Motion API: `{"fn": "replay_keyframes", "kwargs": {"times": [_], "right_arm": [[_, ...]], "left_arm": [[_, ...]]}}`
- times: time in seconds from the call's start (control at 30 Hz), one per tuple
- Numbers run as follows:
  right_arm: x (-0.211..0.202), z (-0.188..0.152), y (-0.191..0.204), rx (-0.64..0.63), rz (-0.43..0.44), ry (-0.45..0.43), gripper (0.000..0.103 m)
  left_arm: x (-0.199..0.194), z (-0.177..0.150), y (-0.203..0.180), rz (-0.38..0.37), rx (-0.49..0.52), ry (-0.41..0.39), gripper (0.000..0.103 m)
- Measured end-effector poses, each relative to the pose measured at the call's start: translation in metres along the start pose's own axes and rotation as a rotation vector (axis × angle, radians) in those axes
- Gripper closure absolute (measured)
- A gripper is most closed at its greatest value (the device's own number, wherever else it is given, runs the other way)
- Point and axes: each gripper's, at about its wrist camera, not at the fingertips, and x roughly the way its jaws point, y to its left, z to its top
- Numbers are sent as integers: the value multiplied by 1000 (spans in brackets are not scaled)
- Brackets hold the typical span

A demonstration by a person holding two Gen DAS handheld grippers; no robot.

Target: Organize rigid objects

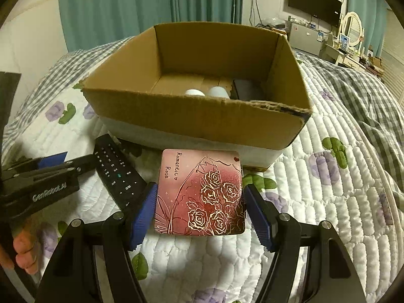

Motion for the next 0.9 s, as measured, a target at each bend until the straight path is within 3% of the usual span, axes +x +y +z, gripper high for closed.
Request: {"fn": "replay_keyframes", "kwargs": {"times": [0.57,0.9], "right_arm": [[-53,-1,-2,7,-12,-75,34],[-98,18,-8,-13,-33,-161,34]], "left_arm": [[-59,-22,-13,-43,59,-67,61],[-117,-10,-28,-87,103,-188,61]]}}
